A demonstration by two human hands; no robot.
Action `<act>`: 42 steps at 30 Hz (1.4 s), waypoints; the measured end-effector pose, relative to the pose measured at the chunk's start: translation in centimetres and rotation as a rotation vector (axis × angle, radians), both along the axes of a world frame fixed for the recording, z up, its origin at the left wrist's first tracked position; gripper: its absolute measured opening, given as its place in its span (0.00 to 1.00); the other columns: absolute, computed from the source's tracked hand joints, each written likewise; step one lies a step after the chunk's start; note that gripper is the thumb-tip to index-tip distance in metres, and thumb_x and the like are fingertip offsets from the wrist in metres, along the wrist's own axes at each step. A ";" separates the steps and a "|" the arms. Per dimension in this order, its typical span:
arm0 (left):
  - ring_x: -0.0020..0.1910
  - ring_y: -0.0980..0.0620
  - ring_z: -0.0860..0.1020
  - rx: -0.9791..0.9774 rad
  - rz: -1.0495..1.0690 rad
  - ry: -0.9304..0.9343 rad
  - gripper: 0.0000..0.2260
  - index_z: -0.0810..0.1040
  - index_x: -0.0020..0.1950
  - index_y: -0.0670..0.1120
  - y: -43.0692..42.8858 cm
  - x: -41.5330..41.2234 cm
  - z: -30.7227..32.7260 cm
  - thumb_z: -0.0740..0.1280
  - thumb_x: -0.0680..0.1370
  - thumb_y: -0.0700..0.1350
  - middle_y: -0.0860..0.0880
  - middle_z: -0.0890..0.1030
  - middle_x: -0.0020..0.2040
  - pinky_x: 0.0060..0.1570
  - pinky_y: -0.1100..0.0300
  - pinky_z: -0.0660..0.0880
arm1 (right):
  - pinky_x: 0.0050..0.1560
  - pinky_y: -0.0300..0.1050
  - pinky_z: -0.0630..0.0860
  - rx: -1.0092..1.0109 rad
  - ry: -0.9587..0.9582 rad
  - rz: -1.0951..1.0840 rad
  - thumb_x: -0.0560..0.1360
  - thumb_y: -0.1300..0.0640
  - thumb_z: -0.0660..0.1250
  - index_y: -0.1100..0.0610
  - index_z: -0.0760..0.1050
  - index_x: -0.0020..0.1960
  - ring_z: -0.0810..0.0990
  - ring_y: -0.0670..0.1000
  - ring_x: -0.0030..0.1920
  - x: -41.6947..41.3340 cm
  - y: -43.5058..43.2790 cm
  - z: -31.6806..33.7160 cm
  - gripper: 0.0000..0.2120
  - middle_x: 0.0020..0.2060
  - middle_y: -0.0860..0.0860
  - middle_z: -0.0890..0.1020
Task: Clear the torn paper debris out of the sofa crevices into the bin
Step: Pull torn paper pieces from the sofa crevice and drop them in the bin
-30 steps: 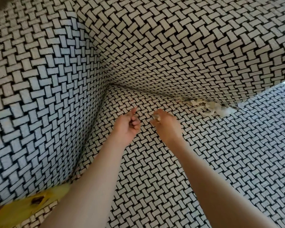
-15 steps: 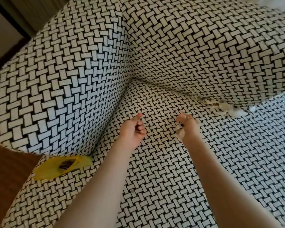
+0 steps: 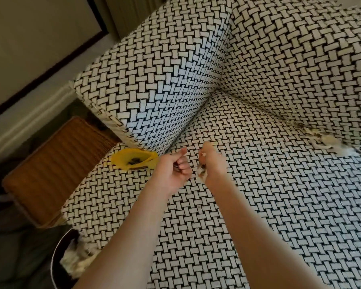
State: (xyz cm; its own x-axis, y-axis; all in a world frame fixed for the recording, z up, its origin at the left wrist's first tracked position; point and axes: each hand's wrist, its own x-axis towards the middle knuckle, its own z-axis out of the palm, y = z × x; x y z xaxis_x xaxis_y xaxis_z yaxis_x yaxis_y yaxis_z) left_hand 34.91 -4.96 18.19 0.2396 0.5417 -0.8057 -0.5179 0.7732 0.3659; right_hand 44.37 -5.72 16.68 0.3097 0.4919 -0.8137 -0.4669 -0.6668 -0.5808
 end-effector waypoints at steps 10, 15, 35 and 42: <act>0.32 0.55 0.72 0.066 0.276 0.074 0.10 0.75 0.45 0.39 -1.4 -7.8 1.9 0.54 0.80 0.36 0.46 0.76 0.34 0.30 0.68 0.73 | 0.27 0.35 0.71 0.146 0.004 0.290 0.76 0.61 0.61 0.58 0.75 0.41 0.70 0.45 0.29 -7.7 -0.5 1.1 0.07 0.31 0.49 0.73; 0.49 0.49 0.77 0.104 0.369 0.042 0.14 0.70 0.63 0.33 -1.1 -9.9 2.7 0.59 0.78 0.32 0.39 0.74 0.56 0.53 0.56 0.78 | 0.21 0.33 0.66 0.149 -0.035 0.371 0.75 0.60 0.63 0.60 0.78 0.54 0.68 0.44 0.30 -9.0 -0.9 1.3 0.10 0.33 0.50 0.73; 0.71 0.40 0.65 0.068 0.225 0.231 0.11 0.68 0.60 0.37 1.5 -10.3 4.1 0.52 0.80 0.34 0.35 0.70 0.67 0.61 0.53 0.70 | 0.19 0.31 0.57 0.102 0.285 0.253 0.71 0.58 0.65 0.57 0.74 0.57 0.61 0.44 0.14 -9.6 0.0 0.2 0.14 0.14 0.46 0.67; 0.64 0.48 0.73 0.269 0.176 0.114 0.16 0.67 0.69 0.44 -1.7 -11.9 2.8 0.53 0.81 0.41 0.43 0.75 0.64 0.61 0.56 0.68 | 0.19 0.31 0.59 0.216 0.461 0.176 0.75 0.57 0.59 0.57 0.75 0.47 0.62 0.44 0.15 -11.0 -1.1 0.3 0.07 0.16 0.46 0.65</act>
